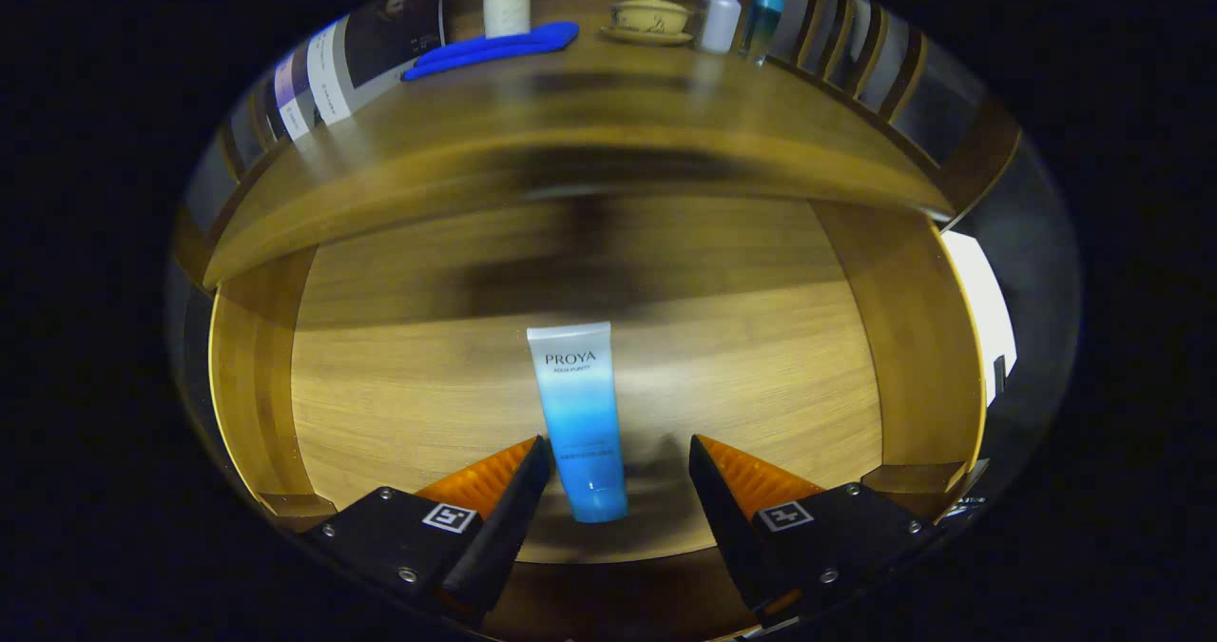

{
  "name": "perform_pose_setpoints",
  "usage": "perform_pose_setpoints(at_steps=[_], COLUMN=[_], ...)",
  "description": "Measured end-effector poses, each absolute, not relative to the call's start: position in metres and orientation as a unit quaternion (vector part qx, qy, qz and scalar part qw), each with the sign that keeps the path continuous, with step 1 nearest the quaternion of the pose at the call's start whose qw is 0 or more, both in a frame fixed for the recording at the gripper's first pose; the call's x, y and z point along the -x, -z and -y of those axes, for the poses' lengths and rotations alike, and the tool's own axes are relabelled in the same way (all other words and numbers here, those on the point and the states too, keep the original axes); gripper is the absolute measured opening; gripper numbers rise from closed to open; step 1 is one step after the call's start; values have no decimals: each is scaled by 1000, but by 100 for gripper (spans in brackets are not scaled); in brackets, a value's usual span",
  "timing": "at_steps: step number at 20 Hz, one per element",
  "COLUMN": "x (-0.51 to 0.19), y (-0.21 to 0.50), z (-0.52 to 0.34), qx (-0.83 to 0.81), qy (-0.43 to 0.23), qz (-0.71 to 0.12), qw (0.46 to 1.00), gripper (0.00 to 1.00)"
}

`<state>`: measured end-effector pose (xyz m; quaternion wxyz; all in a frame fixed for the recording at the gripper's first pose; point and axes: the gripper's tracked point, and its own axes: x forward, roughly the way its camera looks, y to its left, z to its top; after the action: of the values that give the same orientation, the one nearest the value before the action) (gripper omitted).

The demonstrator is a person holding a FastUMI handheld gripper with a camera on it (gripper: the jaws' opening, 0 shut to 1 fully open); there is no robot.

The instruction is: Pull open the drawer, take out the items inside it, and place them on the countertop above the cabinet.

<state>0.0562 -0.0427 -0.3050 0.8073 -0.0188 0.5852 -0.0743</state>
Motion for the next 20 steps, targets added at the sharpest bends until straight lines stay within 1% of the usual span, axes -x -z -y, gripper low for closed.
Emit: perform_pose_setpoints(at_steps=[3,5,6,7,8,9,11,12,16,20], x=[-54,-53,-53,-57,-60,-60,-63,-62,-58,-56], y=[312,317,318,320,318,317,322,318,310,291], z=[39,37,34,33,31,28,27,27,35,30], qx=[18,18,15,13,12,11,13,14,62,85], qy=[76,74,70,70,70,64,66,70,79,75], qz=[-593,-595,-594,-588,-584,-582,-574,-570,-556,-533], qw=[802,800,801,805,808,810,816,818,825,838], gripper=[86,80,75,73,66,65,51,48,41,40])
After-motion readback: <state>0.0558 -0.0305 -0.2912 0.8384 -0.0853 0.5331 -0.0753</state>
